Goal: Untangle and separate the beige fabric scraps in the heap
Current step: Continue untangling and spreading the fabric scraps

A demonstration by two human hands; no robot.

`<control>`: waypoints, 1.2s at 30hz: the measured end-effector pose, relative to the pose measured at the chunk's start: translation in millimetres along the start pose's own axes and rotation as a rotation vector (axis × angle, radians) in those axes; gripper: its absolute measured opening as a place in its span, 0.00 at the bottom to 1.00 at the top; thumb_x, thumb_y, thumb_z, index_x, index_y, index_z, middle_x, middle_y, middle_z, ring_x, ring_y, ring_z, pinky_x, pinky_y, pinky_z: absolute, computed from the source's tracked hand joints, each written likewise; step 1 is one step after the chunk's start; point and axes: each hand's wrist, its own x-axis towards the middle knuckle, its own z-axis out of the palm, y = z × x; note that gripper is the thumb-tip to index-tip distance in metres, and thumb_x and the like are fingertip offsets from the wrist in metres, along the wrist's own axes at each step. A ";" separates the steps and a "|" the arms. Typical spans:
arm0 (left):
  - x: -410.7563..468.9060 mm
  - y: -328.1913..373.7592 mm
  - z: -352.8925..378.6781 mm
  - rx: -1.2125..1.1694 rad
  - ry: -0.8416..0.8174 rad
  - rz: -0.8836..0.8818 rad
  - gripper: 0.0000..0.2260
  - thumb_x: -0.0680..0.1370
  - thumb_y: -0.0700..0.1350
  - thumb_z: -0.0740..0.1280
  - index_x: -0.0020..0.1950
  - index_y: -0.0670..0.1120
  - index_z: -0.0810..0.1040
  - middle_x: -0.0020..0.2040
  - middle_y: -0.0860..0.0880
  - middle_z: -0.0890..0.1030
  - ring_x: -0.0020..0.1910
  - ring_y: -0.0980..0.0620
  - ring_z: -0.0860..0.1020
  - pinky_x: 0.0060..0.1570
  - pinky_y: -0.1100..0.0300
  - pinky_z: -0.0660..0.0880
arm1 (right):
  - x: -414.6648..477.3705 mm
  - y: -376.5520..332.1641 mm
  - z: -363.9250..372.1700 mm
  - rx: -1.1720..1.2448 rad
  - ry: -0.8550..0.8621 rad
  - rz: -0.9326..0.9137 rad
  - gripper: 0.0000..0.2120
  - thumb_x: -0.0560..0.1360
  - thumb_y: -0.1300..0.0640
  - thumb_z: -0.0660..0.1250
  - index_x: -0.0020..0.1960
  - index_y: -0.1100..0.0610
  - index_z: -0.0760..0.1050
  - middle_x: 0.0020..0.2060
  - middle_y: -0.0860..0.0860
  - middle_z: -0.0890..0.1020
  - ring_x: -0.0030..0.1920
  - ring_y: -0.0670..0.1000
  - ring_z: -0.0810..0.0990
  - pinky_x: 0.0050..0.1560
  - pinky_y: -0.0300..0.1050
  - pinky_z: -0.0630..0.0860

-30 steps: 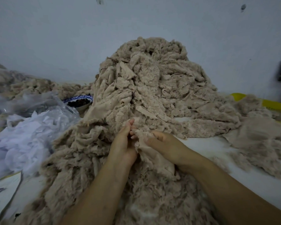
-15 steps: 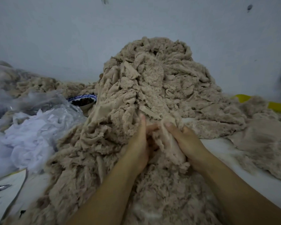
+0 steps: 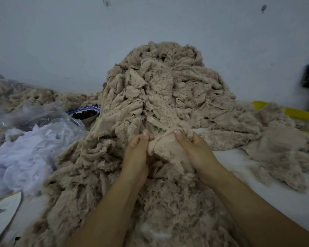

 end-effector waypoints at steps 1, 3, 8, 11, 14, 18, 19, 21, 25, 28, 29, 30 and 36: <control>0.9 0.3 0.6 -0.013 0.012 0.006 0.13 0.82 0.49 0.66 0.40 0.46 0.80 0.34 0.48 0.83 0.34 0.53 0.81 0.37 0.58 0.79 | -0.8 -1.4 1.3 0.011 0.005 -0.001 0.20 0.72 0.37 0.68 0.53 0.52 0.79 0.45 0.48 0.87 0.45 0.47 0.86 0.44 0.42 0.78; 2.1 1.7 1.2 -0.038 0.025 0.022 0.10 0.82 0.47 0.65 0.45 0.45 0.81 0.37 0.49 0.84 0.36 0.54 0.82 0.38 0.59 0.79 | -0.8 -2.0 3.1 0.046 0.030 0.022 0.34 0.64 0.32 0.69 0.58 0.56 0.77 0.49 0.51 0.86 0.47 0.49 0.86 0.47 0.44 0.80; -1.1 3.3 1.0 0.030 -0.084 -0.001 0.08 0.83 0.47 0.63 0.53 0.47 0.81 0.48 0.46 0.84 0.43 0.50 0.83 0.39 0.58 0.80 | 3.4 0.1 -1.8 0.054 0.126 0.065 0.29 0.66 0.31 0.68 0.54 0.53 0.74 0.53 0.52 0.84 0.49 0.48 0.85 0.45 0.44 0.81; -7.2 6.7 5.6 -0.087 -0.236 -0.071 0.07 0.81 0.46 0.64 0.51 0.45 0.80 0.35 0.48 0.77 0.23 0.56 0.69 0.22 0.64 0.68 | 6.0 0.9 -7.3 -0.046 0.191 0.008 0.26 0.74 0.35 0.66 0.52 0.60 0.77 0.41 0.50 0.85 0.40 0.49 0.84 0.37 0.43 0.79; -7.7 10.2 9.6 -0.215 -0.252 -0.067 0.10 0.80 0.45 0.64 0.43 0.48 0.83 0.37 0.50 0.74 0.23 0.58 0.62 0.21 0.66 0.65 | 6.5 4.1 -3.8 -0.253 0.201 -0.042 0.27 0.78 0.39 0.63 0.53 0.65 0.75 0.42 0.60 0.82 0.43 0.58 0.81 0.43 0.49 0.78; -11.2 10.4 11.7 -0.158 -0.240 -0.036 0.11 0.81 0.46 0.64 0.42 0.51 0.83 0.41 0.52 0.74 0.26 0.57 0.60 0.24 0.66 0.66 | 9.8 9.4 -1.9 -0.192 0.201 -0.030 0.13 0.81 0.44 0.63 0.41 0.49 0.75 0.35 0.46 0.80 0.31 0.37 0.79 0.31 0.30 0.72; -12.6 10.5 12.1 -0.155 -0.242 -0.036 0.11 0.81 0.46 0.64 0.43 0.51 0.83 0.40 0.53 0.74 0.26 0.57 0.59 0.24 0.66 0.65 | 10.7 11.1 -2.4 -0.182 0.203 -0.019 0.12 0.81 0.44 0.62 0.41 0.47 0.74 0.36 0.44 0.81 0.32 0.35 0.78 0.33 0.31 0.73; -15.4 10.2 15.0 -0.161 -0.265 -0.037 0.11 0.82 0.45 0.63 0.43 0.50 0.83 0.37 0.54 0.74 0.25 0.57 0.59 0.25 0.65 0.65 | 11.2 12.7 -4.1 -0.149 0.221 -0.015 0.09 0.81 0.45 0.62 0.43 0.44 0.75 0.41 0.45 0.83 0.39 0.37 0.81 0.43 0.37 0.77; -19.5 12.4 19.9 -0.142 -0.313 -0.011 0.12 0.82 0.45 0.63 0.42 0.51 0.83 0.33 0.56 0.75 0.24 0.58 0.59 0.26 0.65 0.66 | 11.5 6.1 -2.6 -0.058 0.245 0.033 0.10 0.82 0.48 0.62 0.58 0.49 0.79 0.52 0.52 0.84 0.54 0.53 0.82 0.60 0.55 0.78; -24.7 13.1 23.1 -0.096 -0.365 -0.009 0.08 0.79 0.48 0.64 0.44 0.50 0.82 0.31 0.57 0.74 0.24 0.58 0.58 0.26 0.66 0.66 | 10.8 6.5 0.4 -0.036 0.248 0.063 0.12 0.83 0.50 0.62 0.62 0.53 0.77 0.55 0.53 0.83 0.56 0.55 0.82 0.62 0.58 0.77; -27.4 13.2 24.3 -0.088 -0.394 -0.014 0.07 0.78 0.48 0.64 0.46 0.50 0.81 0.32 0.58 0.75 0.24 0.58 0.59 0.26 0.66 0.66 | 11.1 8.0 1.3 -0.046 0.238 0.070 0.12 0.83 0.50 0.61 0.62 0.54 0.77 0.56 0.54 0.83 0.57 0.55 0.82 0.62 0.58 0.77; -30.0 13.6 24.6 -0.091 -0.432 -0.020 0.06 0.77 0.49 0.65 0.46 0.49 0.81 0.33 0.58 0.76 0.24 0.58 0.61 0.26 0.66 0.67 | 11.7 9.2 0.1 -0.045 0.241 0.083 0.13 0.83 0.51 0.61 0.63 0.55 0.77 0.56 0.55 0.83 0.56 0.56 0.82 0.60 0.58 0.78; -15.7 27.8 5.8 -0.333 -0.429 0.047 0.07 0.78 0.47 0.66 0.49 0.49 0.83 0.40 0.51 0.77 0.28 0.57 0.68 0.29 0.64 0.70 | 21.3 11.2 -35.8 -0.135 0.417 0.166 0.13 0.83 0.51 0.60 0.62 0.57 0.76 0.52 0.54 0.82 0.47 0.54 0.81 0.46 0.47 0.78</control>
